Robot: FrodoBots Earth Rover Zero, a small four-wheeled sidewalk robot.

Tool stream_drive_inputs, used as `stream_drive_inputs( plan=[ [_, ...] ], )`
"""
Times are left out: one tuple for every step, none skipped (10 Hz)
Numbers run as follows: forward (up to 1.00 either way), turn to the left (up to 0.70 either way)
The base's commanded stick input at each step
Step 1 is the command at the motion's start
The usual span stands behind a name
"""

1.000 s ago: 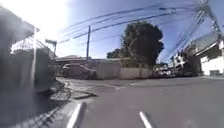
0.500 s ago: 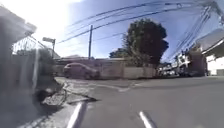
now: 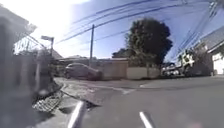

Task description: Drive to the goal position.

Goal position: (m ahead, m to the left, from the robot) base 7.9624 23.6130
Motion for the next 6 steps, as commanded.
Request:
stream_drive_inputs(
  plan=[
    [0.87,0.31],
    [0.87,0.13],
    [0.87,-0.01],
    [0.87,-0.02],
    [0.87,-0.02],
    [0.87,-0.02]
  ],
)
